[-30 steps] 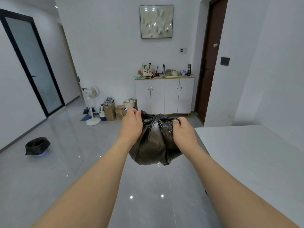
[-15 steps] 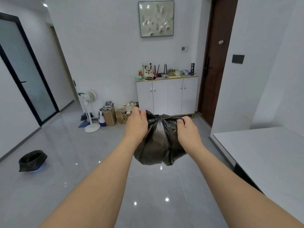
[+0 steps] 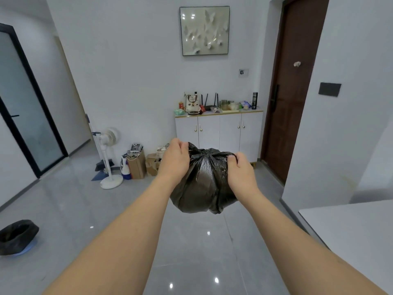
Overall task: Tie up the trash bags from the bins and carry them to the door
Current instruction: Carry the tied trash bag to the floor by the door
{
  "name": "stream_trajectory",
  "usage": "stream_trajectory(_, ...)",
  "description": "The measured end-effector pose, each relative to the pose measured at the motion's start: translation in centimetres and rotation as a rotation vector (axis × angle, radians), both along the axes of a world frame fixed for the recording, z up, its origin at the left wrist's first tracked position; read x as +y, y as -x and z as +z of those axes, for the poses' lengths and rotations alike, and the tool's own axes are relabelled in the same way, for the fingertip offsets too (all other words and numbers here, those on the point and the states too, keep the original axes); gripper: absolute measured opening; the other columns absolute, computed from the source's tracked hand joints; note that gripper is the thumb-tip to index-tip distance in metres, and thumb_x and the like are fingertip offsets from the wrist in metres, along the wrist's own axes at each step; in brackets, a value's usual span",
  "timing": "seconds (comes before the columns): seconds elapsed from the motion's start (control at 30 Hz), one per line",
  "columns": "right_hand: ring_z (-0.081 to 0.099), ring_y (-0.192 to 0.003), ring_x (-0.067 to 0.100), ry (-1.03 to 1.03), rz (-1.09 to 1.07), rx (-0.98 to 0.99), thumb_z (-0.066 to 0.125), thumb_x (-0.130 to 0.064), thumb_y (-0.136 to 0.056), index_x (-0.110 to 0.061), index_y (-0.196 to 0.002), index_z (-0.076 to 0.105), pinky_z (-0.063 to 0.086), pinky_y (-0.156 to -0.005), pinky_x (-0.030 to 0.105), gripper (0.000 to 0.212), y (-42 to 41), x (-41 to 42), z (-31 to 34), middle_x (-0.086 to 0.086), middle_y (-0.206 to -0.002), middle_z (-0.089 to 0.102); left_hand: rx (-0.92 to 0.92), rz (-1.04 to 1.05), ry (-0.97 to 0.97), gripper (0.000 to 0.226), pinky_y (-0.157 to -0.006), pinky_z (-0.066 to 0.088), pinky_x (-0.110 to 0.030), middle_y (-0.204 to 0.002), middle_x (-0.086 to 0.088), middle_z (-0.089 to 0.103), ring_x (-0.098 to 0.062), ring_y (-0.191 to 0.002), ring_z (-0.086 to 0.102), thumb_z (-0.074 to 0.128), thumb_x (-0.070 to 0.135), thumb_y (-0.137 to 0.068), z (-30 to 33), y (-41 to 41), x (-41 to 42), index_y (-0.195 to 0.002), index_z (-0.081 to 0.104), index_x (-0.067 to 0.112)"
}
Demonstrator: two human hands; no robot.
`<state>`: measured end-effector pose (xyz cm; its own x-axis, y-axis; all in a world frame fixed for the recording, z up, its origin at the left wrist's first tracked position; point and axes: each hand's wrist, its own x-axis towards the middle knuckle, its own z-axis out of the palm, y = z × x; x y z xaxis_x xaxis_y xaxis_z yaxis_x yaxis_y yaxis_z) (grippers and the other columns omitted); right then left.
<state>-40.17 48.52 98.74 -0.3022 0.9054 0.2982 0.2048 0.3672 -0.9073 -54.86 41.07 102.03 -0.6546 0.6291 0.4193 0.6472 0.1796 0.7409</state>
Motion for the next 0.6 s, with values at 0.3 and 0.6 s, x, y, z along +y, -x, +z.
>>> stream_trajectory(0.3, 0.045, -0.071, 0.010, 0.000, -0.019, 0.048, 0.033, -0.029, -0.104, -0.009, -0.096, 0.051, 0.035, -0.061, 0.026, 0.028, 15.1, 14.6, -0.5, -0.003, -0.081, 0.050, -0.212, -0.218, 0.015, 0.034, -0.082, 0.042, -0.034, -0.100, 0.000, 0.062, -0.015, -0.093, 0.056, 0.051, 0.050, -0.093, -2.4, 15.2, 13.0, -0.102, 0.054, 0.017)
stream_trajectory(0.6, 0.046, -0.071, 0.008, -0.008, -0.053, 0.045, 0.032, -0.029, -0.104, -0.010, -0.098, 0.050, 0.035, -0.059, 0.023, 0.027, 30.6, 30.3, 2.4, -0.001, -0.082, 0.051, -0.134, -0.279, 0.073, 0.012, -0.079, 0.046, -0.029, -0.090, 0.010, 0.069, -0.012, -0.089, 0.063, 0.058, 0.032, -0.092, -1.7, 31.0, 28.7, -0.097, 0.067, 0.025)
